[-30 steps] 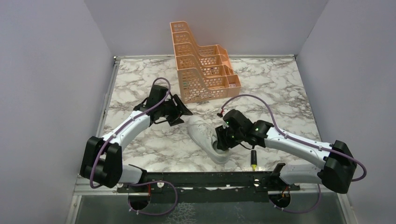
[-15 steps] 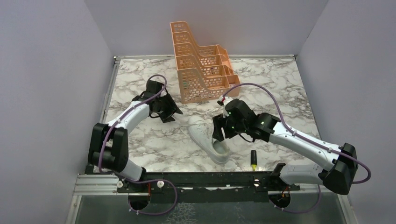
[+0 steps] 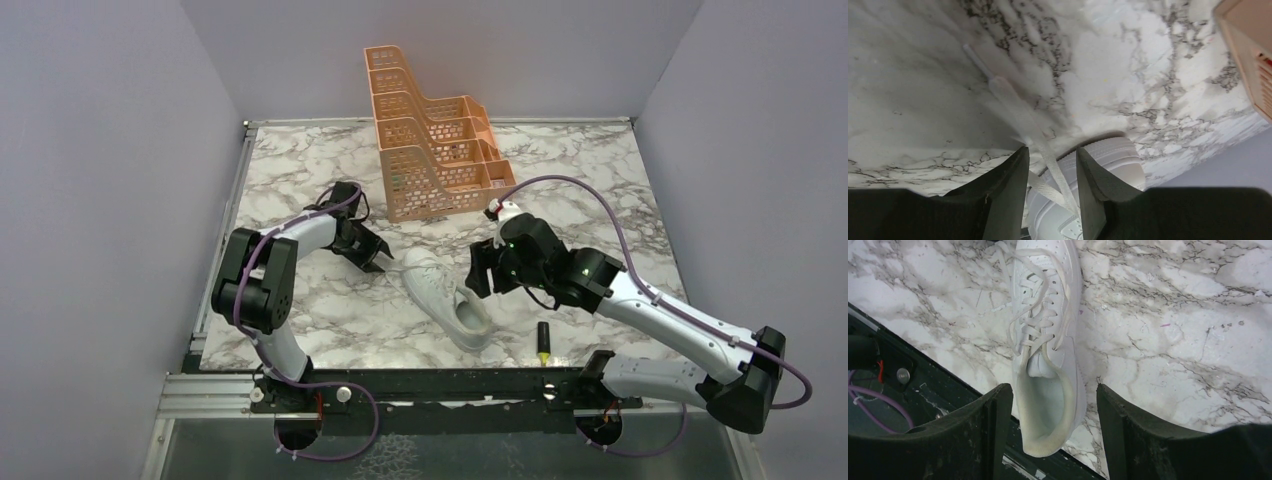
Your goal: Tie the shoes
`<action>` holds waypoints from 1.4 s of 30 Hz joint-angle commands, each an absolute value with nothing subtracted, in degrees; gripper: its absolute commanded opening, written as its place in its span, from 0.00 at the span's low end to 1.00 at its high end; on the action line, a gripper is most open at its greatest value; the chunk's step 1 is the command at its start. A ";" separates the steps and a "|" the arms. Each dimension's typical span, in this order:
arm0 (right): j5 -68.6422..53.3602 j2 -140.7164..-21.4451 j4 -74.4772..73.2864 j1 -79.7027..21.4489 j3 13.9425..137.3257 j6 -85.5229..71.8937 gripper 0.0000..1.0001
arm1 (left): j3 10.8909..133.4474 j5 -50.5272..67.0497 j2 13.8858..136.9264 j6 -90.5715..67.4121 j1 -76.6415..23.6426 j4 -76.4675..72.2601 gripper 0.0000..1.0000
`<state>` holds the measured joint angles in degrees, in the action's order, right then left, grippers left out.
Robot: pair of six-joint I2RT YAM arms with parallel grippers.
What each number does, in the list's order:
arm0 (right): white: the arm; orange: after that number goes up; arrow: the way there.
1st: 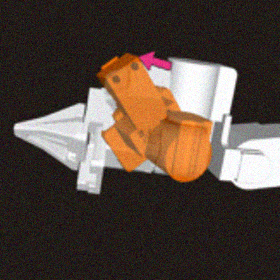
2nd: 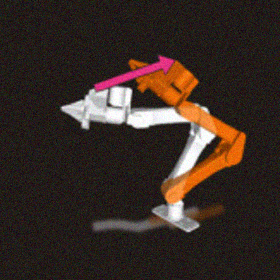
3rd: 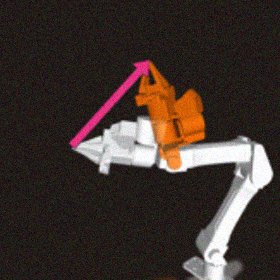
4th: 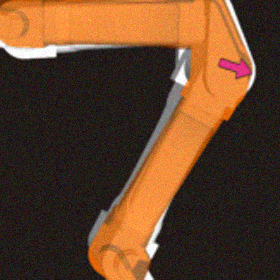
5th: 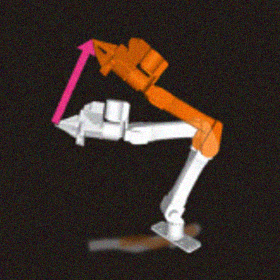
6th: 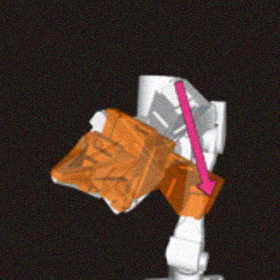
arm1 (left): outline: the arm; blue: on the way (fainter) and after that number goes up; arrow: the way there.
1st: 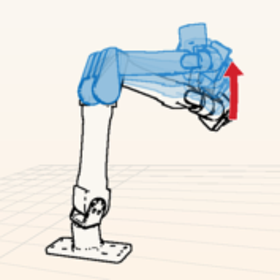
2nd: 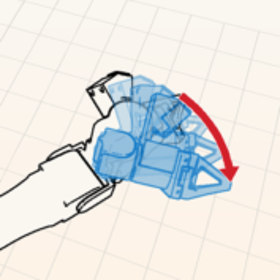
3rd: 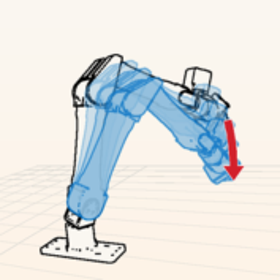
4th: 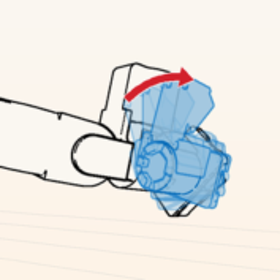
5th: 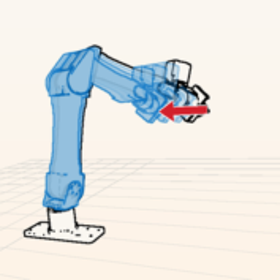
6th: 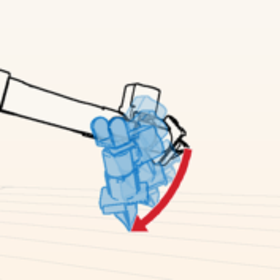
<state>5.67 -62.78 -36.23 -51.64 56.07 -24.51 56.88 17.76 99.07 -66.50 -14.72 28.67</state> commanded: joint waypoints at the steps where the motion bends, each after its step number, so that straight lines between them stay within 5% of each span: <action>1: 10.26 -61.05 -37.35 -51.42 56.23 -24.44 0.67 | 54.43 16.43 100.27 -72.20 -16.35 28.56 0.35; 11: 12.67 -61.43 -37.00 -51.26 57.66 -24.00 0.68 | 58.76 7.14 97.81 -65.22 -16.44 32.42 0.00; 21: 7.51 -64.41 -37.62 -47.71 60.19 -20.78 0.69 | 71.52 0.49 85.96 -51.11 -18.26 43.37 0.00; 30: -38.48 -72.58 -29.56 -25.65 58.15 -21.83 0.66 | 86.08 6.84 88.95 -32.17 -31.16 39.42 0.00; 42: -53.45 -84.25 -17.90 -25.23 53.11 -29.13 0.50 | 89.09 24.76 97.69 -25.92 -36.65 33.50 0.00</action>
